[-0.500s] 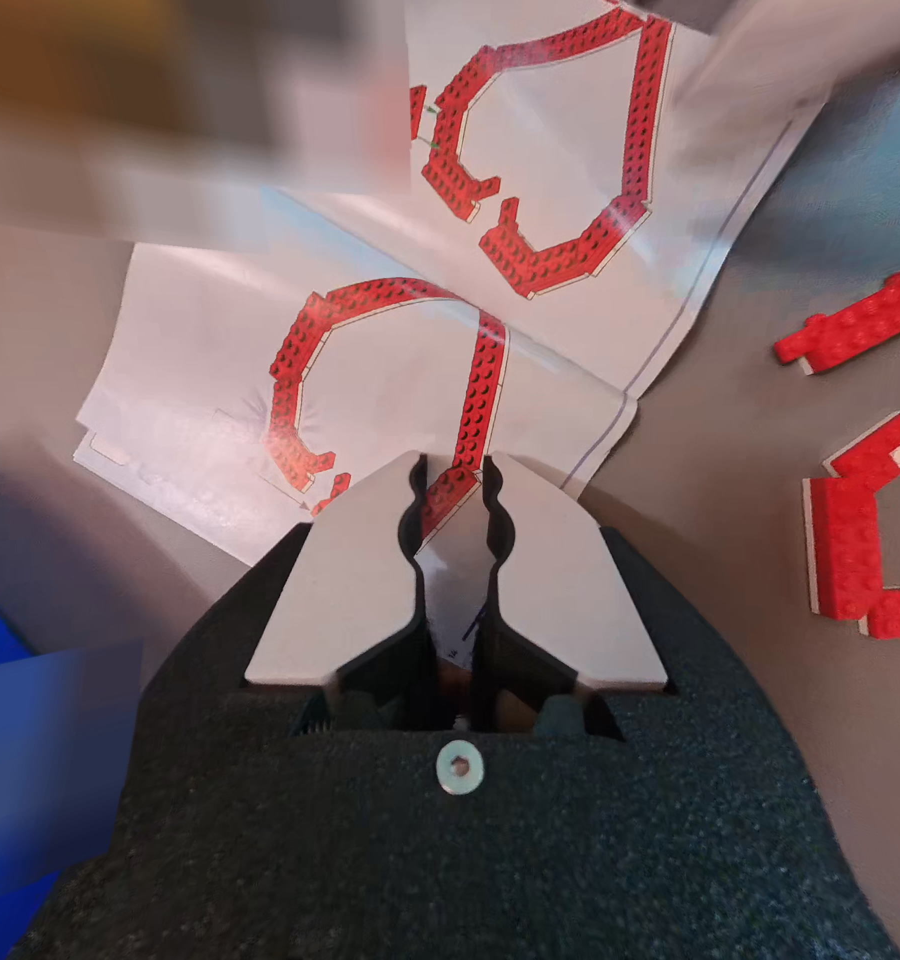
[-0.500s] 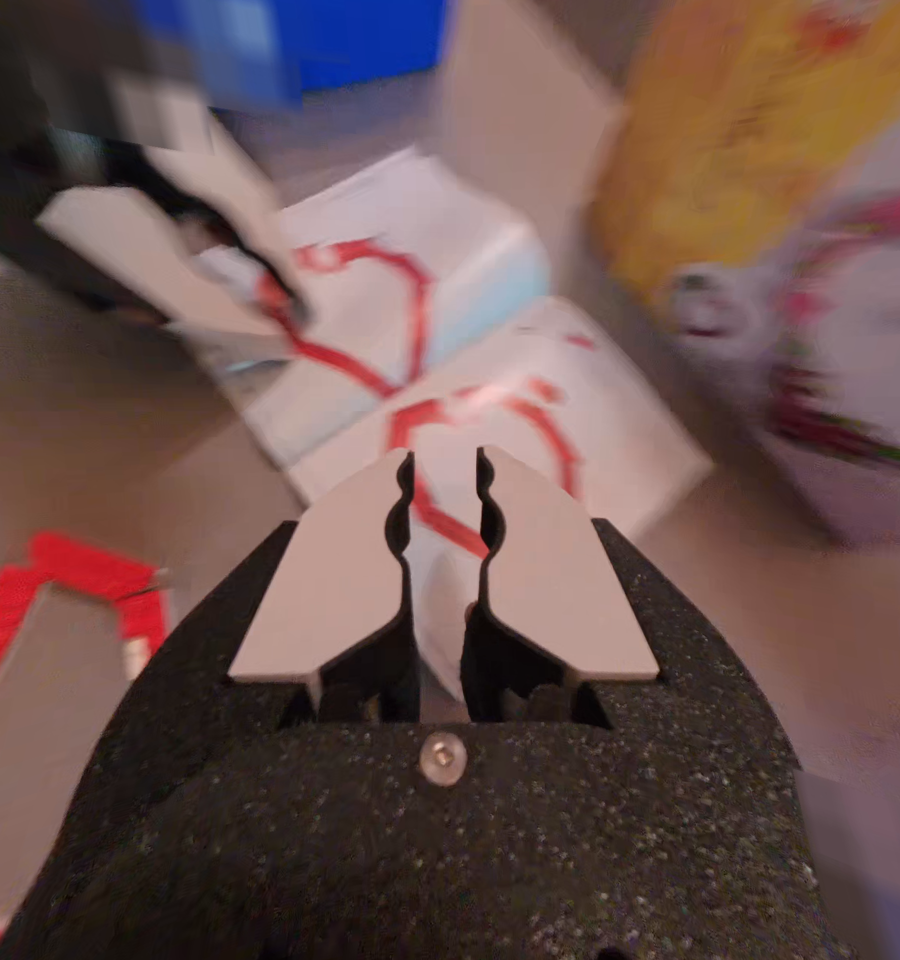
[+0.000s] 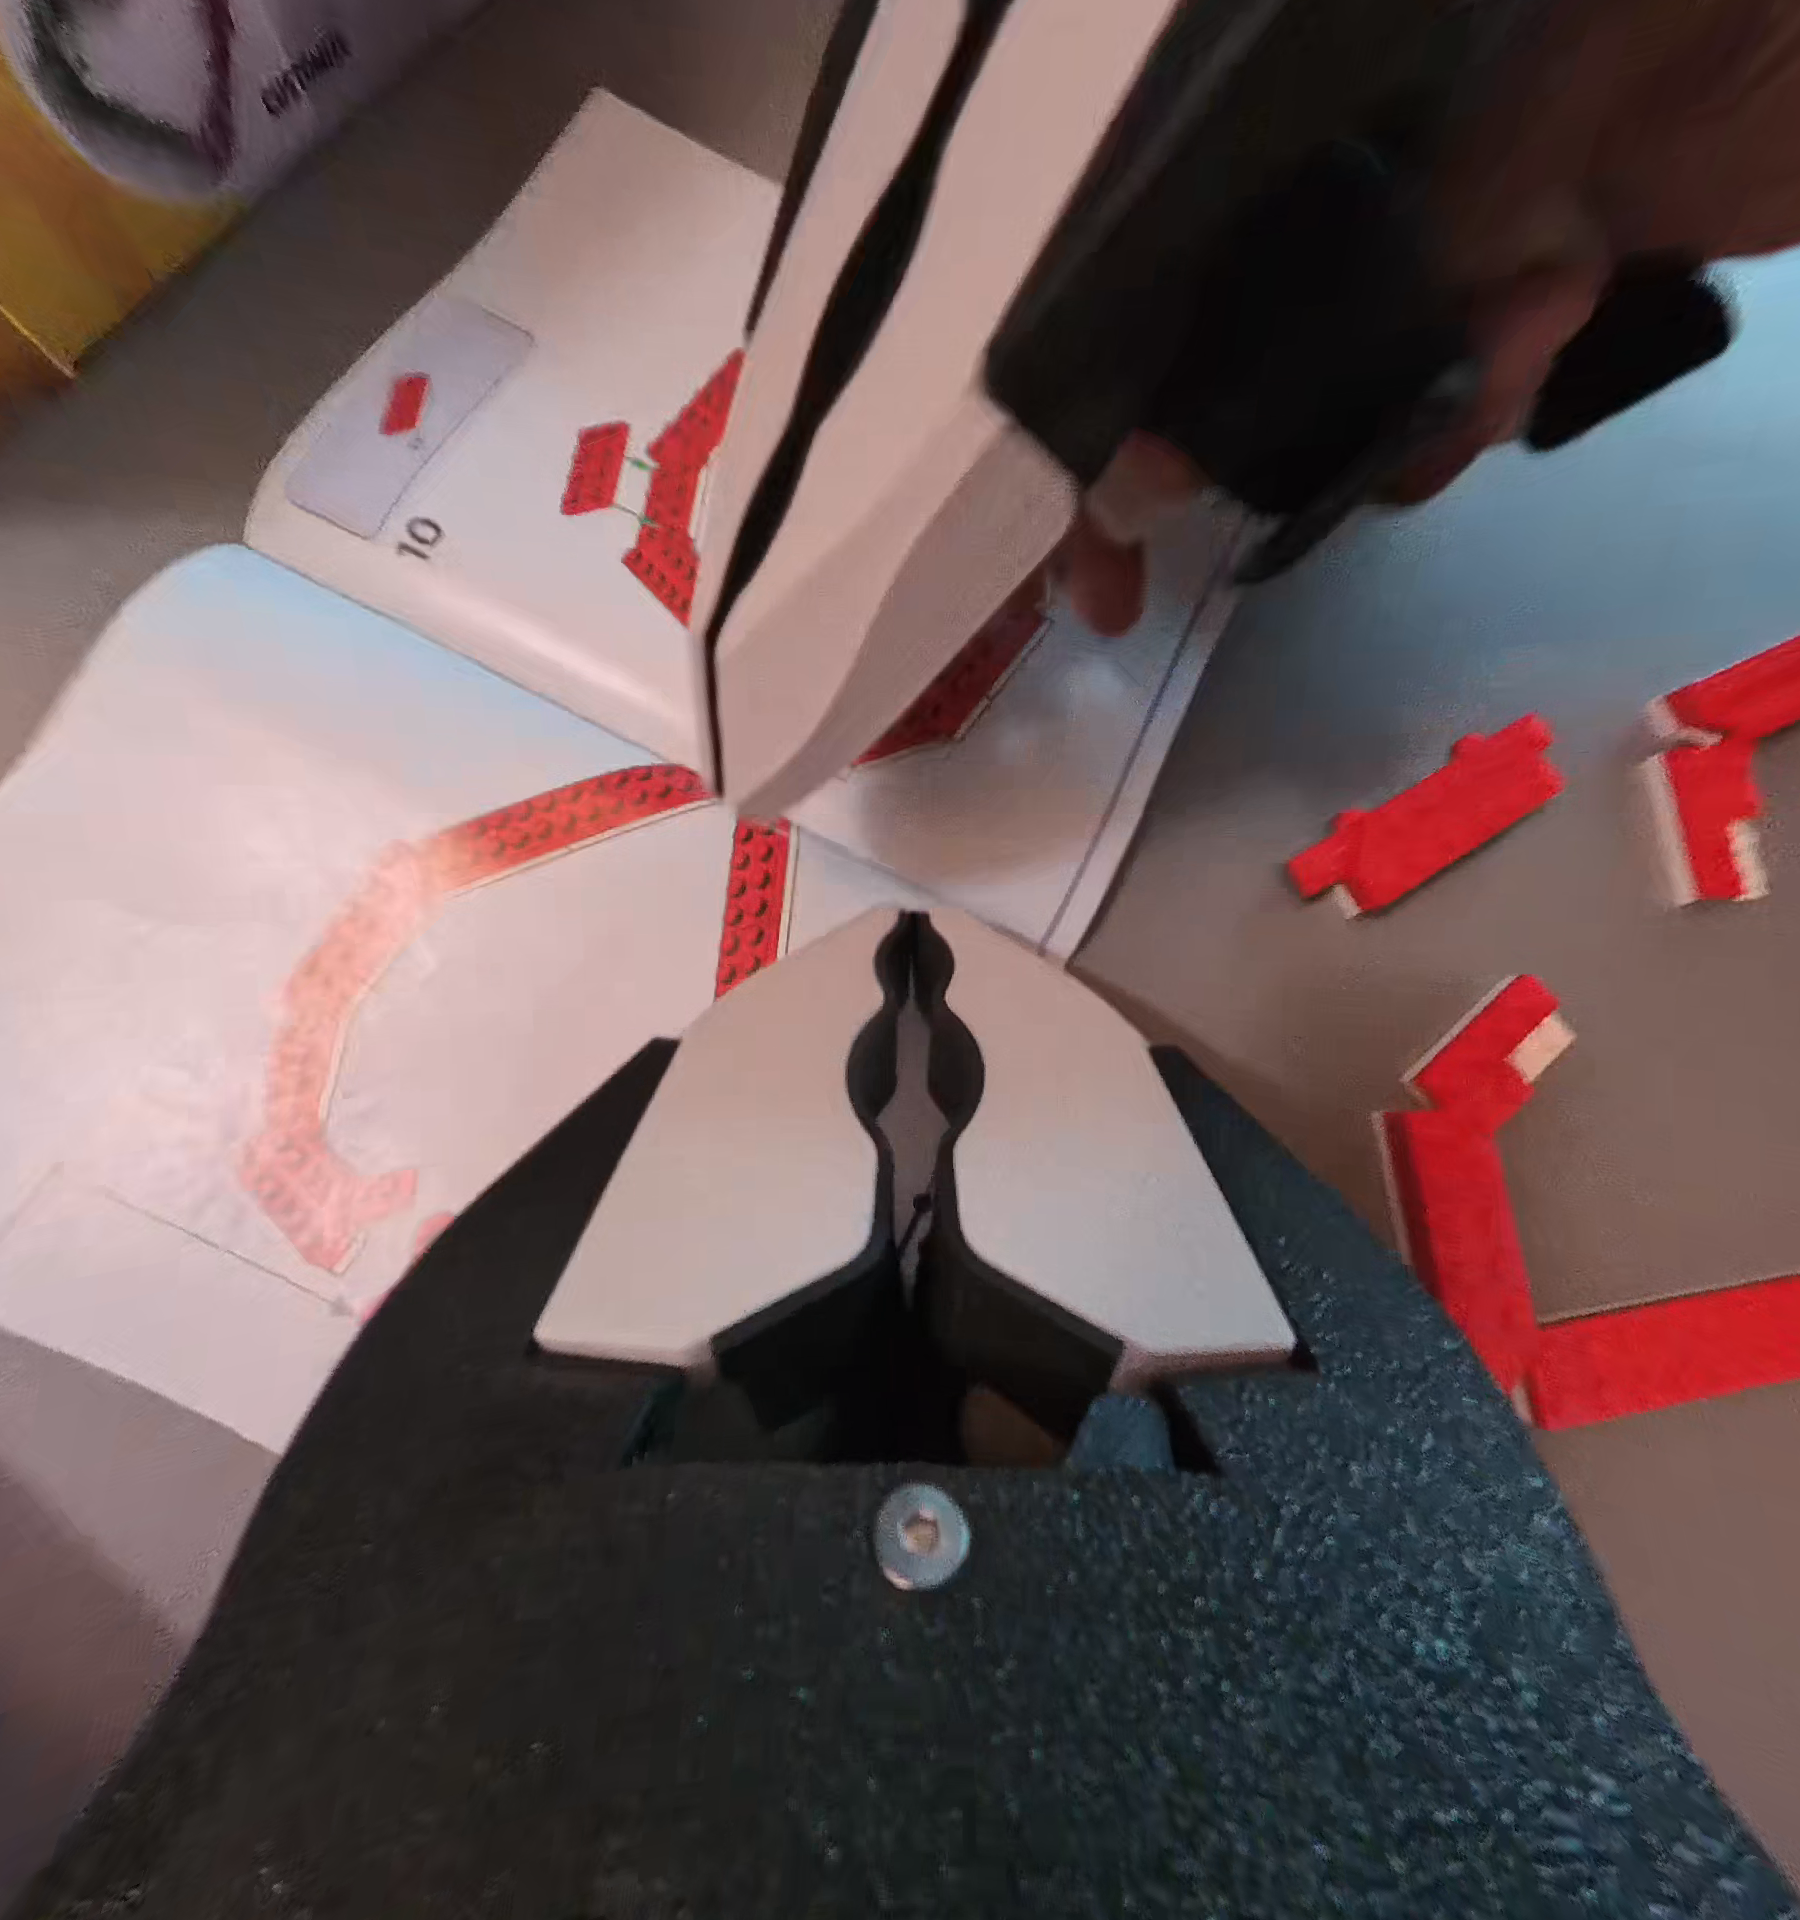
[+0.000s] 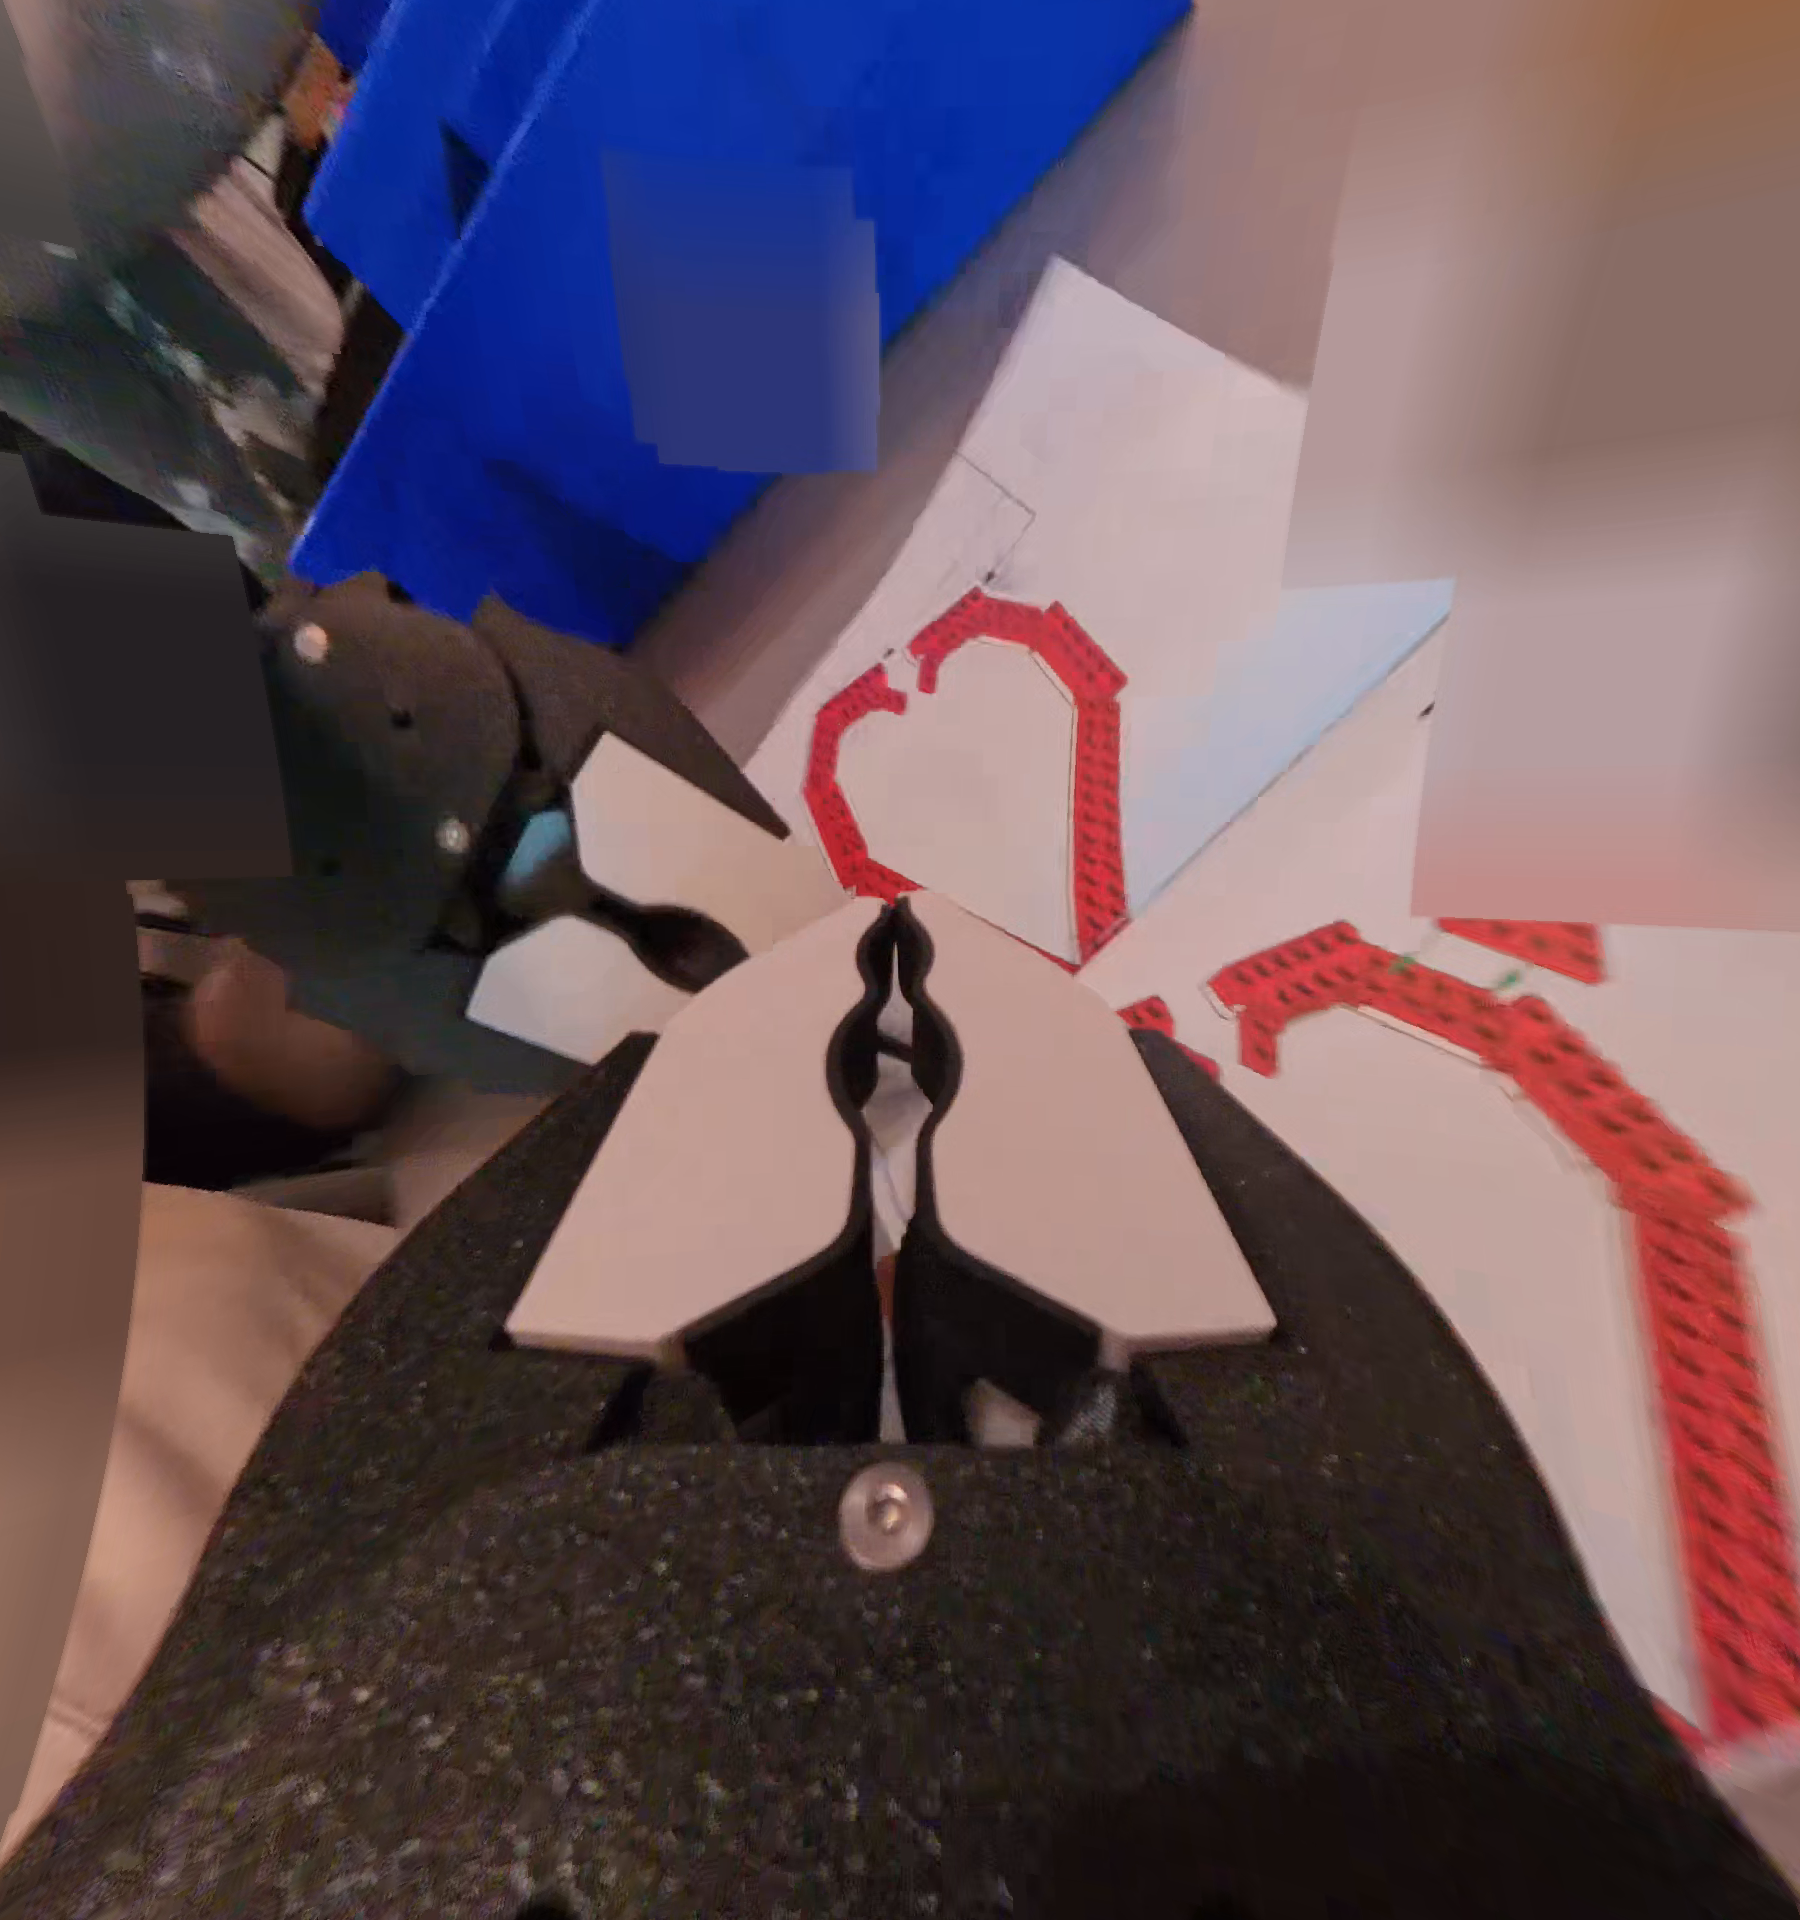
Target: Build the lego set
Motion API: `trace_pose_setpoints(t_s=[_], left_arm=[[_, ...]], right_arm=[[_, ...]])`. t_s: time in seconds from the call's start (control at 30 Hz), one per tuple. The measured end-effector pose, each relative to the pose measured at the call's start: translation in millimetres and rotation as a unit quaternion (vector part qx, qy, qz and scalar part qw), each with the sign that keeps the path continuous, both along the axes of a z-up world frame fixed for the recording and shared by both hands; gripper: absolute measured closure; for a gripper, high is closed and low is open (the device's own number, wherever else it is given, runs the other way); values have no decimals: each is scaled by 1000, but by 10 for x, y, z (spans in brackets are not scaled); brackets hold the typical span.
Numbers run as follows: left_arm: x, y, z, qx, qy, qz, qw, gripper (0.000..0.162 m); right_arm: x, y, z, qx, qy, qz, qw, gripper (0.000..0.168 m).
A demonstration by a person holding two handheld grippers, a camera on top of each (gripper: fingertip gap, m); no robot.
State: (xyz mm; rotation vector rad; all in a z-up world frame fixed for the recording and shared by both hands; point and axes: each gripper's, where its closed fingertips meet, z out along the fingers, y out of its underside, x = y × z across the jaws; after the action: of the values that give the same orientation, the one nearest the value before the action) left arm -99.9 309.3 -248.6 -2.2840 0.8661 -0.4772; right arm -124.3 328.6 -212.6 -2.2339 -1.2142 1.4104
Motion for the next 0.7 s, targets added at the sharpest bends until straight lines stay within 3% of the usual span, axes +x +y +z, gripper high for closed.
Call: trace_pose_setpoints(t_s=[0.1, 0.17, 0.37, 0.5, 0.53, 0.6, 0.67, 0.7], left_arm=[[-14, -19, -23, -24, -17, 0, 1000, 162], [-17, -27, -23, -27, -18, -5, 999, 162], [-20, -80, -23, -30, -11, -20, 999, 162], [-19, -106, -20, -32, -14, -30, 999, 160], [-22, -122, -14, -32, -11, -35, 999, 157], [-22, -81, 165, 3, -31, -29, 999, 152], [-5, -31, 633, 83, -97, -18, 992, 147], [-19, -47, 888, 124, -128, -14, 984, 144]], right_arm=[[-59, -16, -357, -44, -62, -3, 997, 168], [-134, 52, -334, -92, -30, -29, 995, 168], [-187, 748, -349, -16, -26, -128, 991, 168], [-192, 844, -348, 50, -26, -126, 990, 168], [-180, 807, -260, 82, -4, -115, 990, 168], [-105, 669, 230, 145, 105, -103, 978, 168], [139, 500, 801, 225, 207, -111, 945, 156], [290, 396, 1008, 257, 235, -116, 930, 140]])
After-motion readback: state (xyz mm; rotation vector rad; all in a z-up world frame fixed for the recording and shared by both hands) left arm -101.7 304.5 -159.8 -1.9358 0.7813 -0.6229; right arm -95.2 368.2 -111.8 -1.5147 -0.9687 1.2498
